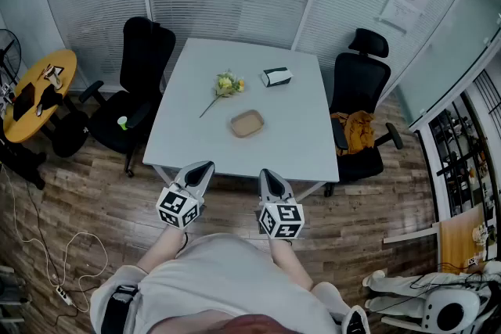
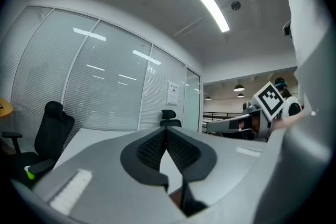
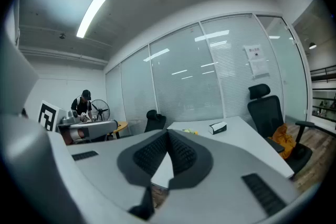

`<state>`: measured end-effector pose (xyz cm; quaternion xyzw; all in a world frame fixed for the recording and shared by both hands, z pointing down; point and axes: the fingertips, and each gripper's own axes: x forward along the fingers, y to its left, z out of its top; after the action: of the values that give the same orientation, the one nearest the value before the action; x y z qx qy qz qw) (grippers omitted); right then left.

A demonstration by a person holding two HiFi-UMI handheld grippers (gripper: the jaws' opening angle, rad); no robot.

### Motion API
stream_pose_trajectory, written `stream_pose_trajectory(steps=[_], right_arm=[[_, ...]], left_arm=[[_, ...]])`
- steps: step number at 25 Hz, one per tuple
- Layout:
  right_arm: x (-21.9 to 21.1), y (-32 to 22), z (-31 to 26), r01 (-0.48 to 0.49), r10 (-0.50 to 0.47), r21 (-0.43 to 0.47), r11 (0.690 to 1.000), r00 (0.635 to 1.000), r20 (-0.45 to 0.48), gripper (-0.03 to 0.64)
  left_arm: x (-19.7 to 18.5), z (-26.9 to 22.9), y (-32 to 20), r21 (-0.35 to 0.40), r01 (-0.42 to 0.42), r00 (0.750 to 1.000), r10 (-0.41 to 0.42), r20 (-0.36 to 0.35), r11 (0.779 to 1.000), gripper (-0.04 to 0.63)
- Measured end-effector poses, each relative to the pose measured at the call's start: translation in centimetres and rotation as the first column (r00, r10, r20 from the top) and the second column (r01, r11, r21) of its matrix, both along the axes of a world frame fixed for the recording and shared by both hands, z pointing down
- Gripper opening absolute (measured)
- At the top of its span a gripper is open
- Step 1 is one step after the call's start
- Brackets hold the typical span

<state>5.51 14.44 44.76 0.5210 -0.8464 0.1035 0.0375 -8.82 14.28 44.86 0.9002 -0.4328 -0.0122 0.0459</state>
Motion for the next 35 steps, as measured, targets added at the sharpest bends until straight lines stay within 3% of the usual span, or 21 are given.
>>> stream_pose_trajectory(steps=[5,18,26,35], right_arm=[[-0.9,-0.4,0.0,-0.002,0.002,-0.003,1.000,1.000,-0.004,0.008],[-4.2,-1.5,0.3,-0.024,0.024,-0.006,1.000,1.000,-0.019,0.008],[-5.9,-3.3,-0.3,-0.085,0.086,0.017,0.996,0.995,-0.042,0.008],[-6.5,-4.7,-0.7,-0.117,0.119,0.027,0.993,0.992,-0.053,0.008]], left_arm=[[-1.1,-0.7,-0.4,-0.005,0.002,0.999,-0.002,-0.046,1.000,0.009],[-4.1,-0.5,-1.8,0.004,-0.027,0.999,0.027,-0.037,1.000,0.009],[-6.5,-0.4,-3.9,0.016,-0.060,0.998,0.060,-0.034,0.998,0.009],[-7.0,-0.1,-5.3,0.015,-0.088,0.995,0.089,-0.036,0.996,0.009]])
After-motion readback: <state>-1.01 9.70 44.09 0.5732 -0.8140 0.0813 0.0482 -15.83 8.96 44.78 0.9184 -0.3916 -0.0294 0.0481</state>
